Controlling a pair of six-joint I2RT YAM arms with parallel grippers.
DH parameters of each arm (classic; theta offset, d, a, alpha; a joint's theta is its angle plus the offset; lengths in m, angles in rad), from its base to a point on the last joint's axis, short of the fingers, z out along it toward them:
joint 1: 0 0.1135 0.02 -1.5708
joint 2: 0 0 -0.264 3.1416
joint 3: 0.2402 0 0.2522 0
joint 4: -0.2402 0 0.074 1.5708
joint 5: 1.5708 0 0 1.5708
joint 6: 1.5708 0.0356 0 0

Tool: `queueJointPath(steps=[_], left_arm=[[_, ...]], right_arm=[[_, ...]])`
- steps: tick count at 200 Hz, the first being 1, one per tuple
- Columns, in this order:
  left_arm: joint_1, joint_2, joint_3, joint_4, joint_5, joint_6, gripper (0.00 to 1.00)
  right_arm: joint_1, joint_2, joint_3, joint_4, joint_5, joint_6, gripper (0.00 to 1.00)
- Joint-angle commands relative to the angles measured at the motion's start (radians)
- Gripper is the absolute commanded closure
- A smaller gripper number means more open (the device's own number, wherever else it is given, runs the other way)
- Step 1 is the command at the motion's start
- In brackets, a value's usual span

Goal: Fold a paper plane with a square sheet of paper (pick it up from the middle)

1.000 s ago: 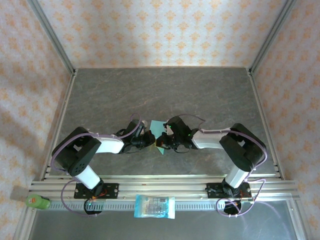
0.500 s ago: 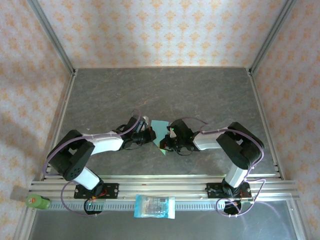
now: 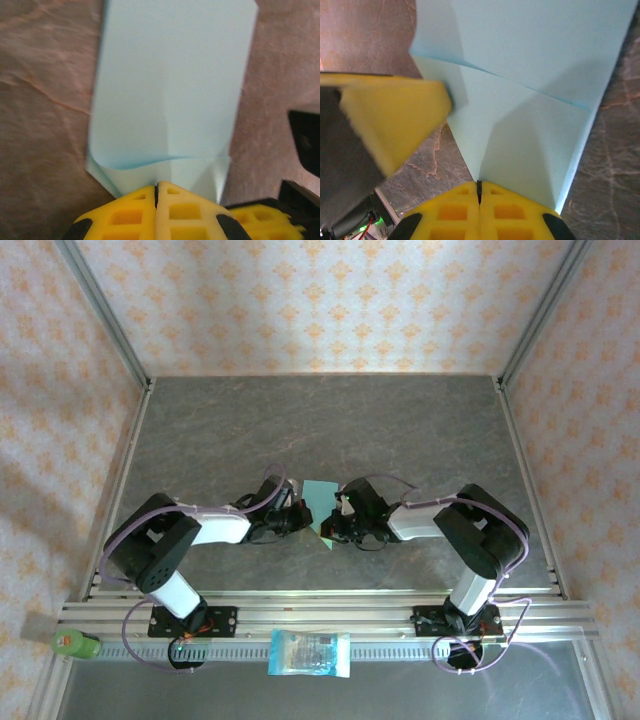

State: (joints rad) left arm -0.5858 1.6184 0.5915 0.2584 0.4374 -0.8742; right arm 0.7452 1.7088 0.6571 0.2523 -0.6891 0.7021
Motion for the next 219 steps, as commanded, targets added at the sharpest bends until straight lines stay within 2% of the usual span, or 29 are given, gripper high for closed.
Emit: queueJointPath(steps=[1,102,173,219], left_arm=[[0.044,0.039,-0.025,0.011,-0.045,-0.018,1.00],[0.181,0.048,0.017,-0.052,-0.008,0.029,1.00],[0.175,-0.091,0.001,-0.010,0.044,-0.003,1.00],[0.070,-0.058,0.025,0.056,0.086,0.009,0.99]], right_arm=[[-0.010,0.014,-0.057,-0.121,0.054,-0.027,1.00],[-0.011,0.010,-0.108,-0.064,0.030,-0.025,1.00],[-0.021,-0.010,-0.092,-0.094,0.017,-0.056,1.00],[-0.026,-0.017,-0.080,-0.098,0.011,-0.055,1.00]])
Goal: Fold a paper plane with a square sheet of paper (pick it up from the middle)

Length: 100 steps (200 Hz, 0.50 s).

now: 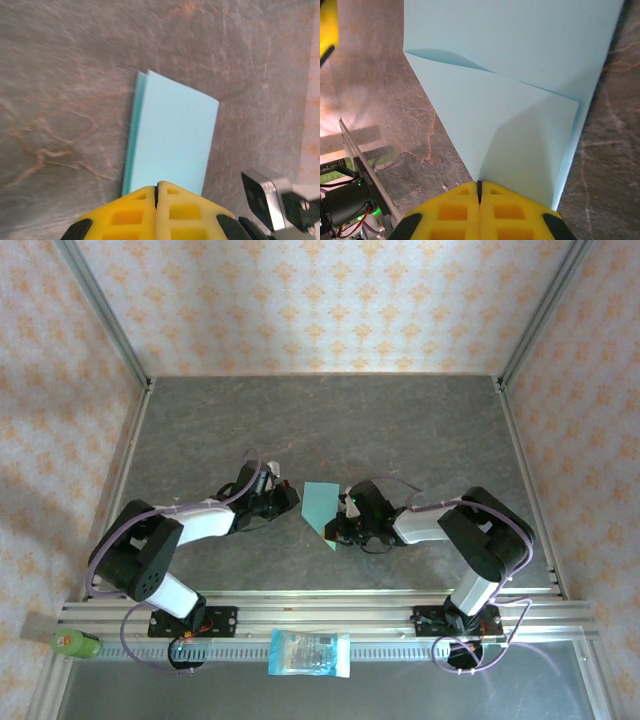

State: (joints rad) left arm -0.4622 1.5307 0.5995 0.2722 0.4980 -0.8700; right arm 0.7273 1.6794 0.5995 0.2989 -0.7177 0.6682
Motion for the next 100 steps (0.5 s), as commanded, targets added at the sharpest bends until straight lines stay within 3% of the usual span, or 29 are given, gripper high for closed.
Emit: queueJointPath(steps=[1,55,100], left_arm=[[-0.056,0.032,0.019,0.041,0.026,0.005,0.99],[-0.082,0.164,0.024,0.069,0.019,0.004,1.00],[-0.081,0.188,-0.007,0.058,-0.010,0.003,1.00]], right_arm=[[-0.008,0.013,-0.023,-0.145,0.040,-0.021,1.00],[-0.008,-0.008,-0.014,-0.124,0.033,0.013,1.00],[-0.005,-0.058,0.041,-0.086,0.036,0.078,1.00]])
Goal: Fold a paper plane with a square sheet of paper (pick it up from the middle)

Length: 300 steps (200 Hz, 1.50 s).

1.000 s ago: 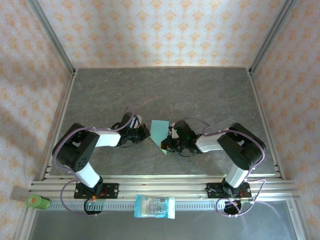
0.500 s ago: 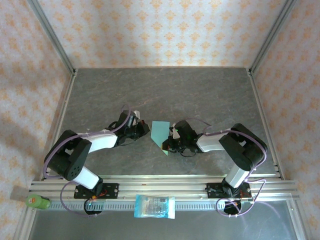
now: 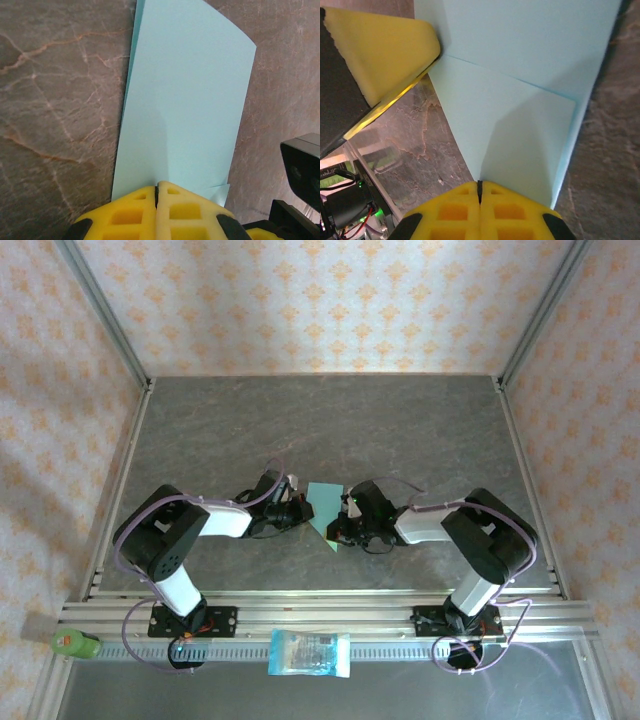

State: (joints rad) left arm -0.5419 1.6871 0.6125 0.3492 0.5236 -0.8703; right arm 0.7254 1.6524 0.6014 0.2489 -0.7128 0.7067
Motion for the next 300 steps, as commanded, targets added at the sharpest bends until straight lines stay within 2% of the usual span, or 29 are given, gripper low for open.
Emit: queueJointPath(steps=[1,28,57,77,135,181,250,300], left_arm=[[-0.001,0.030,-0.021,-0.019,-0.036,0.004,1.00],[-0.002,0.026,-0.033,-0.020,-0.035,0.007,1.00],[-0.001,0.027,-0.029,-0.024,-0.033,0.008,1.00],[-0.002,0.031,-0.024,-0.024,-0.035,0.007,1.00],[-0.001,0.045,-0.022,-0.033,-0.052,0.008,1.00],[-0.003,0.045,-0.026,-0.036,-0.055,0.010,1.00],[0.000,0.044,-0.027,-0.033,-0.055,0.007,1.00],[0.000,0.041,-0.039,-0.034,-0.089,-0.010,1.00]], right_arm=[[-0.002,-0.030,0.042,-0.036,0.032,0.041,1.00],[0.019,0.003,0.096,0.026,0.079,0.085,1.00],[0.038,0.112,0.178,0.011,0.086,0.077,1.00],[0.042,0.143,0.175,0.002,0.095,0.080,1.00],[0.042,0.050,0.065,-0.095,0.129,0.024,1.00],[0.040,-0.022,0.085,-0.122,0.113,0.023,1.00],[0.042,0.130,0.198,-0.072,0.102,0.041,1.00],[0.039,0.034,0.094,-0.167,0.095,-0.036,0.98]])
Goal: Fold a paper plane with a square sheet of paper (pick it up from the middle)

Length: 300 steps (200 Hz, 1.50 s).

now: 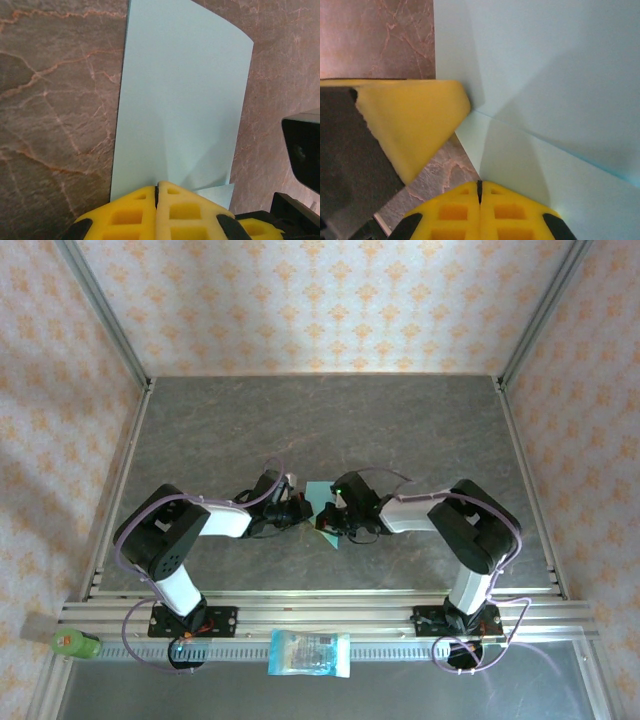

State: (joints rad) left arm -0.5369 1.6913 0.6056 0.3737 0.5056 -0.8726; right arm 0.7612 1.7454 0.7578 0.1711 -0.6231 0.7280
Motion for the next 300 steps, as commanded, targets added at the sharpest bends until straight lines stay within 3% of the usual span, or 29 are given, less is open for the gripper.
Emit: queueJointPath(steps=[1,53,108,145,196,245,300], left_arm=[[-0.005,0.036,-0.032,-0.058,-0.072,-0.007,1.00],[-0.005,0.035,-0.039,-0.077,-0.094,-0.005,1.00],[-0.004,0.021,-0.074,-0.037,-0.094,-0.041,1.00],[-0.005,0.012,-0.079,-0.023,-0.091,-0.060,1.00],[-0.004,0.006,-0.080,-0.024,-0.091,-0.062,1.00],[-0.005,0.000,-0.089,0.015,-0.087,-0.102,1.00],[-0.007,-0.032,-0.108,0.026,-0.090,-0.126,1.00]], right_arm=[[0.003,-0.061,-0.064,-0.093,0.005,-0.060,0.98],[-0.038,-0.190,-0.210,-0.142,-0.028,-0.103,0.97],[-0.039,-0.286,-0.203,-0.173,-0.001,-0.107,0.97],[-0.035,-0.237,-0.131,-0.104,-0.071,-0.079,0.97],[-0.031,-0.142,-0.148,-0.124,-0.047,-0.112,0.97],[-0.044,-0.237,-0.233,-0.175,-0.018,-0.146,0.98],[-0.045,-0.313,-0.173,-0.212,0.026,-0.174,0.98]])
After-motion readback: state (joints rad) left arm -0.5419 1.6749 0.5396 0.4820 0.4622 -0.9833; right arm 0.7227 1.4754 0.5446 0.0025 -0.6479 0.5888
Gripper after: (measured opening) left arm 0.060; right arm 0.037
